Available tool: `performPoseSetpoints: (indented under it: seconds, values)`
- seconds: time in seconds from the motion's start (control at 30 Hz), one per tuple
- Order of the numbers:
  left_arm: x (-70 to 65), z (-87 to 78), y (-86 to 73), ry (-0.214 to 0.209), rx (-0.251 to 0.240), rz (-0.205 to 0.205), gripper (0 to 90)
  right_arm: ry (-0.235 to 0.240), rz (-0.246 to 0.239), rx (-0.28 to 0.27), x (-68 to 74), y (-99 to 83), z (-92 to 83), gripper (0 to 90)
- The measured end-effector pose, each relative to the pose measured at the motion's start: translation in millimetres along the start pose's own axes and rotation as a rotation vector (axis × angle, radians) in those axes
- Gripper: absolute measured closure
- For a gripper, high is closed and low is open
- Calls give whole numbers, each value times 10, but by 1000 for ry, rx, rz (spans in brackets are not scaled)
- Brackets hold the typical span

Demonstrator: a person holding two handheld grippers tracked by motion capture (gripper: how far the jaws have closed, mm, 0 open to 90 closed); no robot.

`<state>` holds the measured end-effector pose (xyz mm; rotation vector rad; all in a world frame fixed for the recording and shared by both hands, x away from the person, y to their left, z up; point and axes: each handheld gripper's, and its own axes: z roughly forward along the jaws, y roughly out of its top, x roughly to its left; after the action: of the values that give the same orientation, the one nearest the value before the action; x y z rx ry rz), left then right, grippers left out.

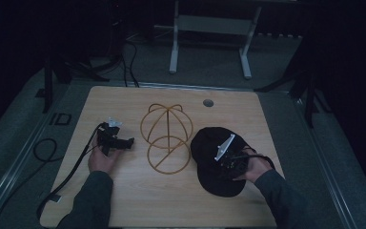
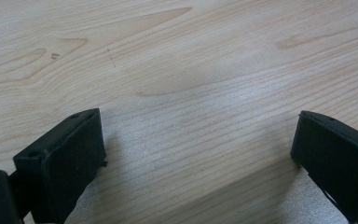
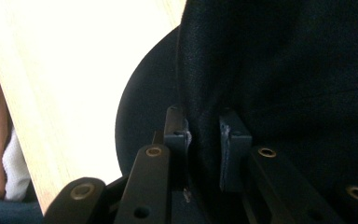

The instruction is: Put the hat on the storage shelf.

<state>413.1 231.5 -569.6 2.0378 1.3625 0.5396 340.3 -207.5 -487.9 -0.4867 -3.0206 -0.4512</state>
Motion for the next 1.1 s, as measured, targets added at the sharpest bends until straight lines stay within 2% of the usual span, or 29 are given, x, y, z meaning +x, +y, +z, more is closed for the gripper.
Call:
performPoseSetpoints:
  seconds: [0.1,0.3,0.73,1.1]
  values:
    - [0,0,0,0,0,0,23,3,-20,20,25,8,-8,780]
    - [0,0,0,0,0,0,23,-31,-50,47,56,19,-65,782]
    - [0,0,0,0,0,0,23,-47,-62,29,58,71,-290,780]
    - [0,0,0,0,0,0,23,-56,-61,24,4,78,-390,780]
